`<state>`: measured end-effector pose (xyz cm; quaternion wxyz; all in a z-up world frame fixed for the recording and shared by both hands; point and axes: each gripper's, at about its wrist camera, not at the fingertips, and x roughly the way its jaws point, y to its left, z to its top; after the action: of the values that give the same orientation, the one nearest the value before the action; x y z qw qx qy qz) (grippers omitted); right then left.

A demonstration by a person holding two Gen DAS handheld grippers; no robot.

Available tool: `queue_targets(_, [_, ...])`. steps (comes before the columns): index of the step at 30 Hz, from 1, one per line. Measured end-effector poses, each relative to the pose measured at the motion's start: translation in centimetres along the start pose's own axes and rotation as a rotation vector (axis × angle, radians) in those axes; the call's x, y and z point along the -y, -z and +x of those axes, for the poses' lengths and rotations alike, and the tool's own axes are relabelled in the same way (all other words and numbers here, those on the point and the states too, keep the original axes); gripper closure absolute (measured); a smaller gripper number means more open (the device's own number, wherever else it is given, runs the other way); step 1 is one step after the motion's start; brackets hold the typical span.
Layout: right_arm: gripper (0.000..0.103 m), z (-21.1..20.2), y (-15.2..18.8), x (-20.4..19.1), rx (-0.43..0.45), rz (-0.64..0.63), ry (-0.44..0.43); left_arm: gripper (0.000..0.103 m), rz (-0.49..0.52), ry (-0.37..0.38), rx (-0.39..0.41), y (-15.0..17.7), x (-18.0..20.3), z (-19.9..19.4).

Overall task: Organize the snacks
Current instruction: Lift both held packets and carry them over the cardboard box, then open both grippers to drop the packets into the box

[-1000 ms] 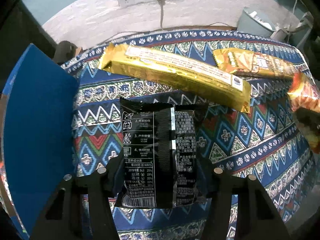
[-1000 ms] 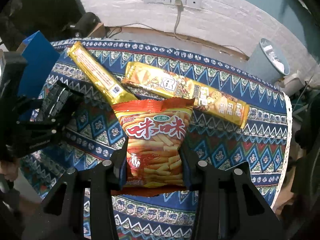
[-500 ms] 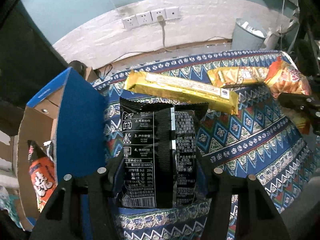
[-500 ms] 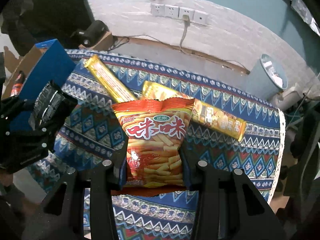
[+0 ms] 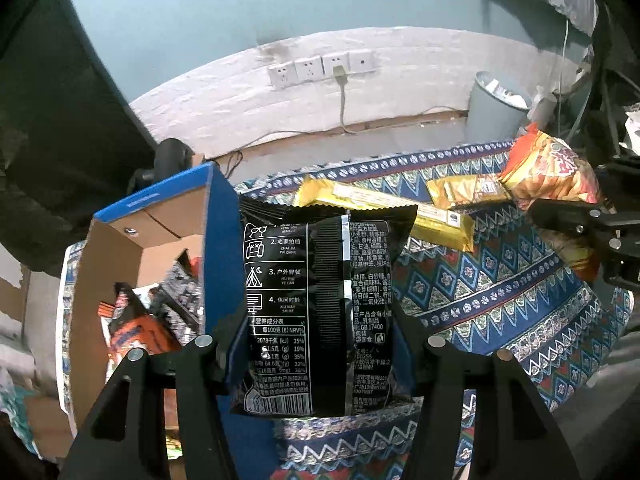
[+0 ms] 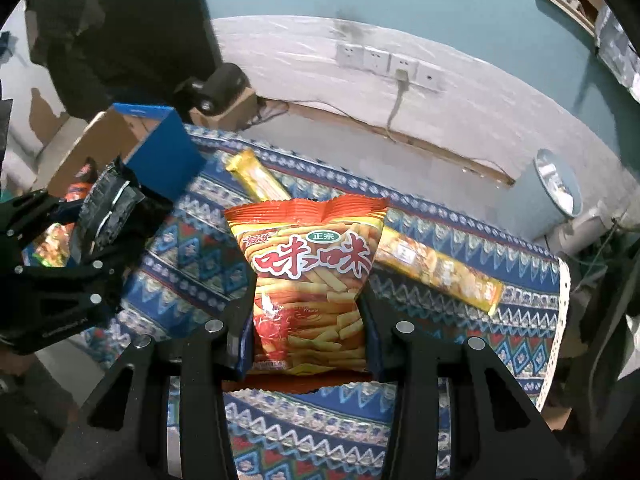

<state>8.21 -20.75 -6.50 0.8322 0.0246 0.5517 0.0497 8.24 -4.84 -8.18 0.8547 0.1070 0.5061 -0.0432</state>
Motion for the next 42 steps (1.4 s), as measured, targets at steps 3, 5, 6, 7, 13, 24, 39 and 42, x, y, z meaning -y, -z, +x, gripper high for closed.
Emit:
queue_targets(3, [0.062, -0.4, -0.9, -1.4, 0.013, -0.019, -0.017, 0.043, -0.015, 0.007, 0.008, -0.1, -1.2, -0.8])
queue_targets(5, [0.062, -0.5, -1.6, -2.3, 0.019, -0.031, -0.027, 0.043, -0.031, 0.009, 0.017, -0.1, -2.4, -1.4])
queue_targets(6, [0.062, -0.6, -1.8, -2.7, 0.021, -0.036, -0.032, 0.043, -0.036, 0.007, 0.022, -0.1, -2.8, -1.6])
queue_targets(7, [0.062, -0.7, -2.2, -3.3, 0.024, -0.042, -0.037, 0.043, -0.04, 0.004, 0.027, -0.1, -3.2, -1.8])
queue_targets(13, [0.062, -0.6, -3.9, -5.9, 0.033, -0.075, -0.065, 0.043, -0.078, -0.007, 0.047, 0.6, -6.3, -2.7])
queue_targets(24, [0.062, 0.5, -6.9, -11.0, 0.032, -0.139, -0.095, 0.043, -0.163, -0.034, 0.072, 1.5, -12.4, -3.4])
queue_targets(39, [0.062, 5.2, -11.0, -18.7, -0.031, -0.236, -0.143, 0.043, -0.319, -0.115, 0.053, 4.3, -21.6, -2.4])
queue_targets(42, [0.062, 6.2, -11.6, -19.8, -0.049, -0.246, -0.156, 0.043, -0.341, -0.126, 0.025, 5.1, -23.0, -1.2])
